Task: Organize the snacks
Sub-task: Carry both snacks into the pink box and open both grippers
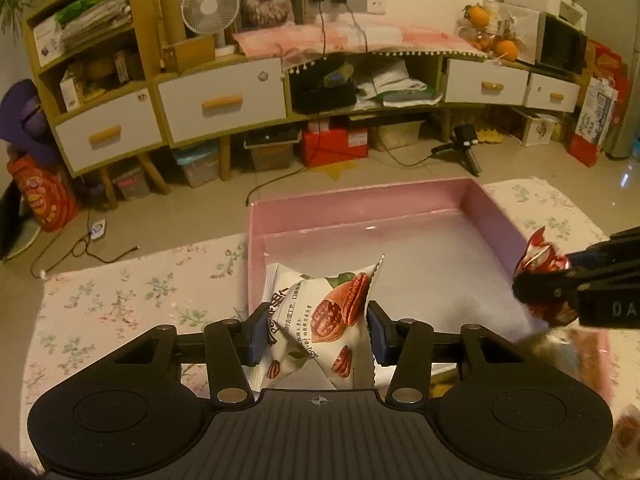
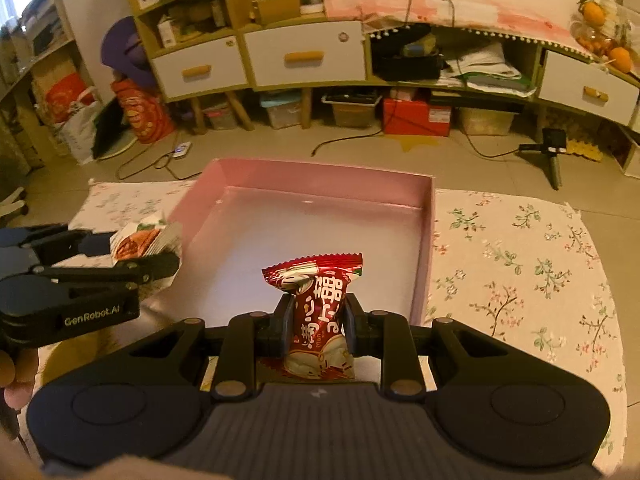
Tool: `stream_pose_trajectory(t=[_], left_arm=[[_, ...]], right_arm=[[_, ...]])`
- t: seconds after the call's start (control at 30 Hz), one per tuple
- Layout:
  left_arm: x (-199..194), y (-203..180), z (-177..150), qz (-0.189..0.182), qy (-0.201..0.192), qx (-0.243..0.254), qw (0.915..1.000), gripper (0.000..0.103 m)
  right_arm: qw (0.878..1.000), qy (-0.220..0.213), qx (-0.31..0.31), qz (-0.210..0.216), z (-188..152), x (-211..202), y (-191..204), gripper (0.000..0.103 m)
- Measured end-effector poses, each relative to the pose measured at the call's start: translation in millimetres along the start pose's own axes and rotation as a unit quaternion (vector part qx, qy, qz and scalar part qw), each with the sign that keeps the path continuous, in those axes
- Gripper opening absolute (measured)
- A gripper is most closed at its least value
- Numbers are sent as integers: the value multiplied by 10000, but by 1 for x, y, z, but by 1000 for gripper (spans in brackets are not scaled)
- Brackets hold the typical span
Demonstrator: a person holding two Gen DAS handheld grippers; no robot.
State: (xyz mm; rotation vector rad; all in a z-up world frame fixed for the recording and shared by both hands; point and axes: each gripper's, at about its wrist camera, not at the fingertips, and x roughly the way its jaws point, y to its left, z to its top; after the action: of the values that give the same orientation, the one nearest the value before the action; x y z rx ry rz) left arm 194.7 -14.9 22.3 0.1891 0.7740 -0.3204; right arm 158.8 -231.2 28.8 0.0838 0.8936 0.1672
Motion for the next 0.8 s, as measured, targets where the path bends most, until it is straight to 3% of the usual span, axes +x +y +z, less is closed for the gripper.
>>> stream_pose_trajectory(t=[0.33,0.7,0.8], left_arm=[[21,-10,-6,236,178,233,9993,47],[23,-14,-22,272,697,206,9970,45],[21,-15,-25,308,596,257,9974,46]], right_arm=[[9995,230,-72,-227,-2,24,-2,23],[9987,406,-100,-302,-6,29,-3,23],[9984,408,-135,-359,-7,31,-1,23]])
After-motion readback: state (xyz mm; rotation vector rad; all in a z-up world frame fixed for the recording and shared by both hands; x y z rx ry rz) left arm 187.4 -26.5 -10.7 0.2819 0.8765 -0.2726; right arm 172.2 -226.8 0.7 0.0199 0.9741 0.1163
